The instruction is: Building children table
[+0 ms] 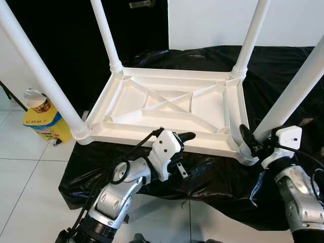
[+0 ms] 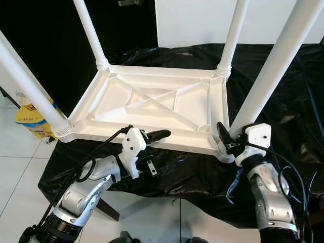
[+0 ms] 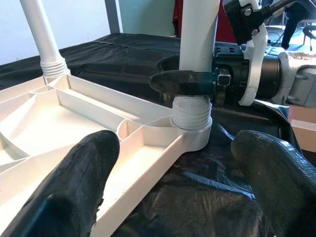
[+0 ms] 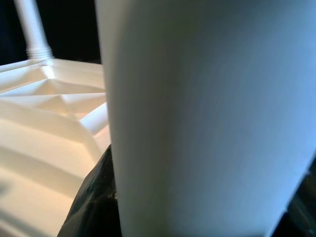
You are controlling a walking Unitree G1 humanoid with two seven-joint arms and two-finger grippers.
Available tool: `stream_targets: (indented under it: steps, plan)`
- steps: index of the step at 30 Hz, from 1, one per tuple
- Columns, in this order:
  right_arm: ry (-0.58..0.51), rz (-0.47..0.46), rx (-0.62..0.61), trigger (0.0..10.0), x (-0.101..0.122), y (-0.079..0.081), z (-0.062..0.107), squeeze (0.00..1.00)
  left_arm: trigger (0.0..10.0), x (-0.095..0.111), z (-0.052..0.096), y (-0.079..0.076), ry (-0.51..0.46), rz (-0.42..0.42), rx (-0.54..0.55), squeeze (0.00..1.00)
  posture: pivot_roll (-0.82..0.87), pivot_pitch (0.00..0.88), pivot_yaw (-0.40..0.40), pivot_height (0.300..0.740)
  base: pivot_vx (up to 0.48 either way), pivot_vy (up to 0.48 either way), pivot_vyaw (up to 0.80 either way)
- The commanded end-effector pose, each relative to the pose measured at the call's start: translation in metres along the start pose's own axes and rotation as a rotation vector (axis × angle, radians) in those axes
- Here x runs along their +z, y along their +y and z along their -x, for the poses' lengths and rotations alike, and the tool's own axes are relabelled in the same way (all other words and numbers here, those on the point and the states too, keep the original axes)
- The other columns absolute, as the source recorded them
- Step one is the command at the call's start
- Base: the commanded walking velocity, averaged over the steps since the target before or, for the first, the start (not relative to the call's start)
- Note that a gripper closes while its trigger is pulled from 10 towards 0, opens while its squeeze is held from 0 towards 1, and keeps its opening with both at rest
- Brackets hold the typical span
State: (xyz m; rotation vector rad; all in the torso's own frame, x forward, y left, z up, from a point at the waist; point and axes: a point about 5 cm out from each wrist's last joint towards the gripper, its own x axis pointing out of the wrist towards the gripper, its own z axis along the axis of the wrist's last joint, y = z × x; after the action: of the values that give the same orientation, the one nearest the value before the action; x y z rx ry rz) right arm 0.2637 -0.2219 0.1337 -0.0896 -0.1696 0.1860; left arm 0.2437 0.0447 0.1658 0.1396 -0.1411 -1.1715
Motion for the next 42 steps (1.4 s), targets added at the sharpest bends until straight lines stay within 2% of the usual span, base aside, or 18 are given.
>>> stream_targets:
  steps: [1,3,7,9,12,13,18,25,27,37,42]
  plan:
    - [0.152,-0.041,-0.055,10.0,-0.029,0.006,0.01,0.0,10.0,0.0,0.003,-0.003,0.001,0.002,-0.016,0.0,0.02,0.062,0.065,0.74,0.0,0.0,0.0]
    - [0.167,-0.034,-0.126,10.0,-0.032,0.007,0.01,0.0,10.0,0.0,0.003,-0.003,0.001,0.002,-0.017,0.0,0.02,0.062,0.065,0.74,0.0,0.0,0.0]
    - [0.19,-0.055,-0.165,10.0,-0.035,0.011,0.009,0.0,10.0,0.0,0.003,-0.003,0.003,0.004,-0.018,0.0,0.02,0.062,0.066,0.74,0.0,0.0,0.0]
    - [0.252,-0.076,-0.294,10.0,-0.044,0.016,0.009,0.0,10.0,-0.001,0.004,-0.003,0.007,0.005,-0.018,0.0,0.02,0.06,0.065,0.74,0.0,0.0,0.0]
    - [0.262,-0.082,-0.322,10.0,-0.045,0.016,0.009,0.0,10.0,-0.001,0.004,-0.003,0.008,0.004,-0.017,0.0,0.02,0.06,0.065,0.74,0.0,0.0,0.0]
    - [0.281,-0.093,-0.378,10.0,-0.049,0.018,0.01,0.0,10.0,-0.001,0.004,-0.003,0.008,0.006,-0.016,0.0,0.02,0.06,0.063,0.74,0.0,0.0,0.0]
    - [0.325,-0.089,-0.506,10.0,-0.057,0.021,0.016,0.0,10.0,-0.001,0.004,-0.003,0.006,0.009,-0.011,0.0,0.03,0.061,0.061,0.74,0.0,0.0,0.0]
    - [0.343,-0.107,-0.671,10.0,-0.059,0.022,0.021,0.0,10.0,-0.001,0.004,-0.003,0.005,0.012,-0.004,0.0,0.03,0.067,0.056,0.74,0.0,0.0,0.0]
    - [0.329,-0.141,-0.744,10.0,-0.056,0.031,0.019,0.0,10.0,-0.001,0.004,-0.003,0.003,0.015,0.001,0.0,0.03,0.07,0.056,0.74,0.0,0.0,0.0]
    - [0.298,-0.148,-0.731,10.0,-0.05,0.038,0.015,0.0,10.0,0.0,0.005,-0.002,0.001,0.016,0.011,0.0,0.04,0.08,0.056,0.74,0.0,0.0,0.0]
    - [0.233,-0.119,-0.668,10.0,-0.04,0.045,0.007,0.0,10.0,0.0,0.005,-0.002,-0.002,0.014,0.022,0.0,0.03,0.083,0.05,0.74,0.0,0.0,0.0]
